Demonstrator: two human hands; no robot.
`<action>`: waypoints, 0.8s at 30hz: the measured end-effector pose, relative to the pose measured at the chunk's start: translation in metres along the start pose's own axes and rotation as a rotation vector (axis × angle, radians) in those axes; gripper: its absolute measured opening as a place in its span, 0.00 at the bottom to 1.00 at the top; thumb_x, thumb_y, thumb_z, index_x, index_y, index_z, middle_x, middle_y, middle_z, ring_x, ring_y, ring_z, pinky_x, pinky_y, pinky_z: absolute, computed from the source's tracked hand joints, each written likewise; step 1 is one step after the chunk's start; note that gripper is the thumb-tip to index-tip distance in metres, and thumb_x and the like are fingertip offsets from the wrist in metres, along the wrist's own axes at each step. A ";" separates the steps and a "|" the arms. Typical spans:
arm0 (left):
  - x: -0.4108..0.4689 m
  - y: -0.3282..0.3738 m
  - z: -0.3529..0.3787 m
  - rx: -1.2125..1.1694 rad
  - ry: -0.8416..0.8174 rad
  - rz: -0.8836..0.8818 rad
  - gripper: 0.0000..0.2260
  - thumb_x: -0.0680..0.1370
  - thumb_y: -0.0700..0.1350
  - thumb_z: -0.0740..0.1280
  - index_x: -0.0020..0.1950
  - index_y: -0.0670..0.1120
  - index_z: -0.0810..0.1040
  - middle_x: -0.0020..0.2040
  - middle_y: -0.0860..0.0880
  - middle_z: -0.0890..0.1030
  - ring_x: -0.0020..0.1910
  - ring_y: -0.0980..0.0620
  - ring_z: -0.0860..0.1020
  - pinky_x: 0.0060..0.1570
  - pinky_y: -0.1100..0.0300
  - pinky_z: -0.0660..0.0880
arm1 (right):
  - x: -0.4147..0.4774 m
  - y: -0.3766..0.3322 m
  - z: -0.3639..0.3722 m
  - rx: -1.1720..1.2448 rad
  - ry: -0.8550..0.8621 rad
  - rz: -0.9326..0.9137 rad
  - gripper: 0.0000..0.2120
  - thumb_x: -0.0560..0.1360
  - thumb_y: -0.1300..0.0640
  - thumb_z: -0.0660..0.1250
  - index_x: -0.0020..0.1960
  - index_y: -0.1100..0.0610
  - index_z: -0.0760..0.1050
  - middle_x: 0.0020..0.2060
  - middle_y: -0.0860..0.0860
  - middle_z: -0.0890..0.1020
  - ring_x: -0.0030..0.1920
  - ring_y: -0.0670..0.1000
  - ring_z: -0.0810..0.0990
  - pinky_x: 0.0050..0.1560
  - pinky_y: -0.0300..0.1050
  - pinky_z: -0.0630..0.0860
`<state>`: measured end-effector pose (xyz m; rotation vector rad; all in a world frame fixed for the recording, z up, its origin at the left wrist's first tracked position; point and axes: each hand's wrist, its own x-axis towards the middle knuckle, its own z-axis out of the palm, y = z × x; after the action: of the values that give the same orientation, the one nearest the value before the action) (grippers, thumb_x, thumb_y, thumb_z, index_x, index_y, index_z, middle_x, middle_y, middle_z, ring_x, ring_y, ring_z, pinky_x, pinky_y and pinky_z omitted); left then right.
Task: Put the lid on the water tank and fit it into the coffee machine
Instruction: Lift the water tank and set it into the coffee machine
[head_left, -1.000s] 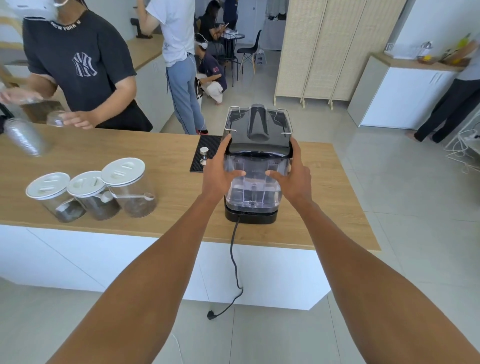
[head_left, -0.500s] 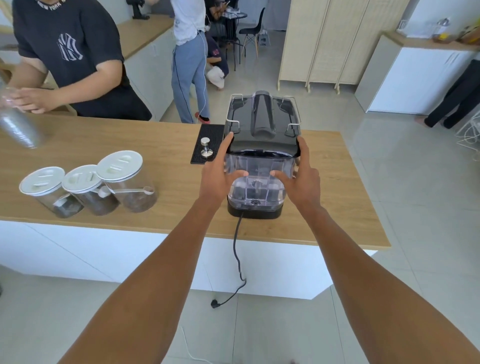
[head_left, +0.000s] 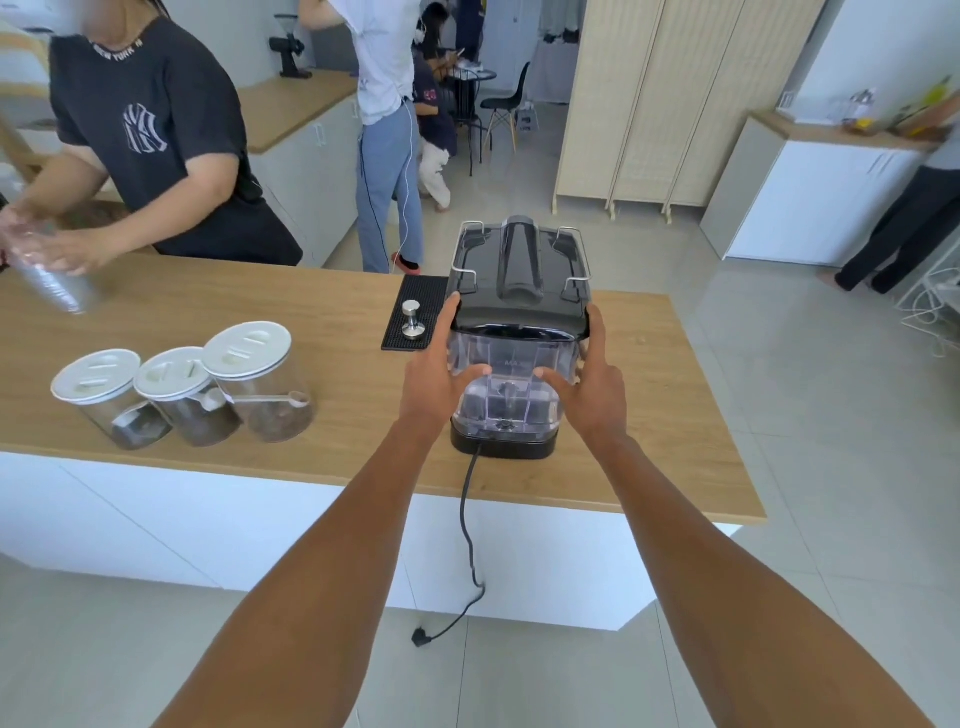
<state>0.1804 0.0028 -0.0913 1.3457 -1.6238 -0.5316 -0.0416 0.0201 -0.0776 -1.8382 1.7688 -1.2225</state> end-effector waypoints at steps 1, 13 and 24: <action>0.000 -0.001 0.000 0.007 -0.001 0.007 0.45 0.73 0.59 0.75 0.82 0.64 0.51 0.38 0.56 0.69 0.36 0.62 0.66 0.45 0.60 0.69 | 0.000 0.000 -0.001 -0.002 -0.003 0.007 0.51 0.73 0.44 0.75 0.82 0.43 0.43 0.54 0.62 0.85 0.50 0.64 0.85 0.49 0.59 0.83; -0.002 0.010 -0.004 0.129 -0.055 -0.064 0.46 0.75 0.55 0.75 0.82 0.62 0.46 0.43 0.55 0.71 0.35 0.67 0.62 0.41 0.66 0.69 | -0.003 0.003 -0.006 -0.044 -0.040 0.038 0.51 0.74 0.42 0.73 0.81 0.40 0.39 0.53 0.60 0.86 0.51 0.62 0.85 0.49 0.57 0.83; -0.001 0.007 -0.026 0.343 -0.130 -0.005 0.39 0.82 0.64 0.58 0.77 0.65 0.28 0.45 0.42 0.79 0.38 0.45 0.85 0.46 0.46 0.84 | -0.001 -0.005 -0.020 -0.218 -0.112 -0.022 0.51 0.75 0.38 0.70 0.82 0.48 0.38 0.78 0.58 0.61 0.54 0.60 0.83 0.49 0.55 0.82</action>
<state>0.1982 0.0120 -0.0737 1.5923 -1.8801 -0.3587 -0.0528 0.0283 -0.0625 -2.0069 1.8863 -0.9444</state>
